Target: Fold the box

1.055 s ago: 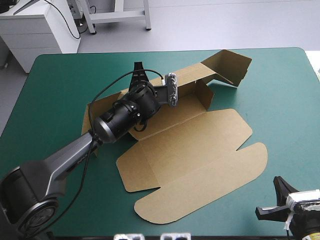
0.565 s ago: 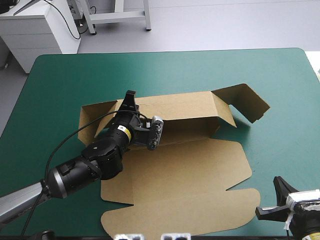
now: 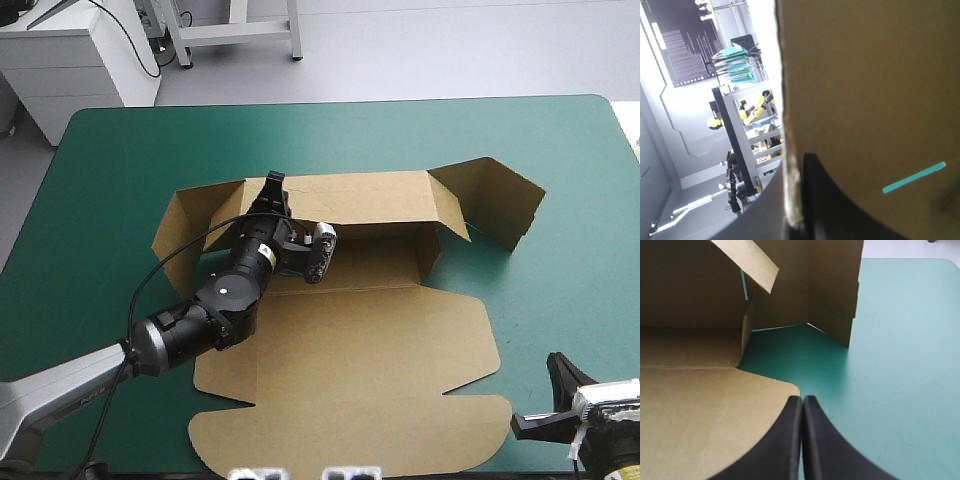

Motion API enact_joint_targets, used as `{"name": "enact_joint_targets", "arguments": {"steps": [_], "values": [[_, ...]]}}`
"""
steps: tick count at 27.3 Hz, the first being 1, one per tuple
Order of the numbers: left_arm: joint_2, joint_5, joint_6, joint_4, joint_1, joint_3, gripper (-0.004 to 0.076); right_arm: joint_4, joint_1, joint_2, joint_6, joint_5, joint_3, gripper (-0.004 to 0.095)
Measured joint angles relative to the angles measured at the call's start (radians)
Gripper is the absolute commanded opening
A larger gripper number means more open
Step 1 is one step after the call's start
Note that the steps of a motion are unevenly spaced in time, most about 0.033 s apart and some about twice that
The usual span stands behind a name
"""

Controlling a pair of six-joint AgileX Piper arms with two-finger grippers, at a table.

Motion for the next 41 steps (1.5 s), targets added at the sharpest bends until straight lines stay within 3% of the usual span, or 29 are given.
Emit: {"name": "enact_joint_targets", "arguments": {"steps": [5,7,17,24,31,36,41], "values": [[0.006,0.007,-0.118,0.030,0.000,0.004,-0.0008,0.000,0.000,0.006,0.062,0.016,-0.006,-0.0018],[0.007,0.015,-0.157,0.031,0.000,0.005,-0.0008,0.004,0.000,0.093,0.086,0.050,-0.046,-0.0018],[0.007,0.019,-0.209,0.031,0.000,0.005,-0.0008,0.033,0.000,0.720,-0.007,0.061,-0.541,-0.0018],[0.007,0.022,-0.210,0.031,0.000,0.005,-0.0008,0.116,0.000,1.156,-0.069,0.097,-0.936,-0.0018],[0.007,0.022,-0.210,0.031,0.000,0.005,-0.0008,0.189,0.000,1.536,-0.077,0.246,-1.289,-0.0018],[0.007,0.020,-0.210,0.031,0.000,0.005,-0.0008,0.248,0.000,1.740,-0.049,0.336,-1.420,-0.0018],[0.007,0.020,-0.218,0.031,0.000,0.005,-0.0008,0.278,0.000,1.810,-0.046,0.358,-1.437,-0.0018]]}}
